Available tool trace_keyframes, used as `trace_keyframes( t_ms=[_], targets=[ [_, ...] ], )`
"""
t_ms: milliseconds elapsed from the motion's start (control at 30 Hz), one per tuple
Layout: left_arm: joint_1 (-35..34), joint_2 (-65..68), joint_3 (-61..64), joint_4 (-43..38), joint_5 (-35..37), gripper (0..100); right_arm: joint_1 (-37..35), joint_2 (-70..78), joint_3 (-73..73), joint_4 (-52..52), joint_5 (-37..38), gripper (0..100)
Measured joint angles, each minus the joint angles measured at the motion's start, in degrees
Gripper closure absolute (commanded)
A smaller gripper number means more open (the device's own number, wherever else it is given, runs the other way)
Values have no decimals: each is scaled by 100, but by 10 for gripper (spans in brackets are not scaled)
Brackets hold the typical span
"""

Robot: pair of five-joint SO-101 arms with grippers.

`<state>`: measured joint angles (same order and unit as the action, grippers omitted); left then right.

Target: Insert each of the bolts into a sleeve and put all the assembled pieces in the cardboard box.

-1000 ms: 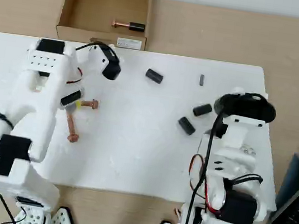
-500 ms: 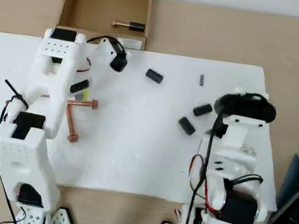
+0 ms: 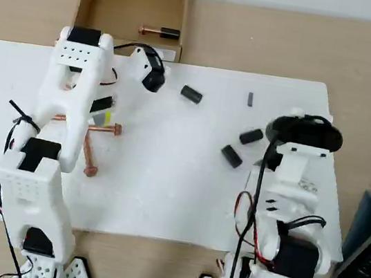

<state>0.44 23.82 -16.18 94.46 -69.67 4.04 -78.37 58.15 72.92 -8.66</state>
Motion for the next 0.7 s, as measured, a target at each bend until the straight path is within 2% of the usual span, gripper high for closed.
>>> trace_keyframes(
  t_ms=[167,533,700],
  targets=[
    [0,35,0,9,-149,847,0,0,0,0,0,989],
    [264,396,-18,9,-185,847,0,0,0,0,0,989],
    [273,721,-62,-255,-185,847,0,0,0,0,0,989]
  ],
)
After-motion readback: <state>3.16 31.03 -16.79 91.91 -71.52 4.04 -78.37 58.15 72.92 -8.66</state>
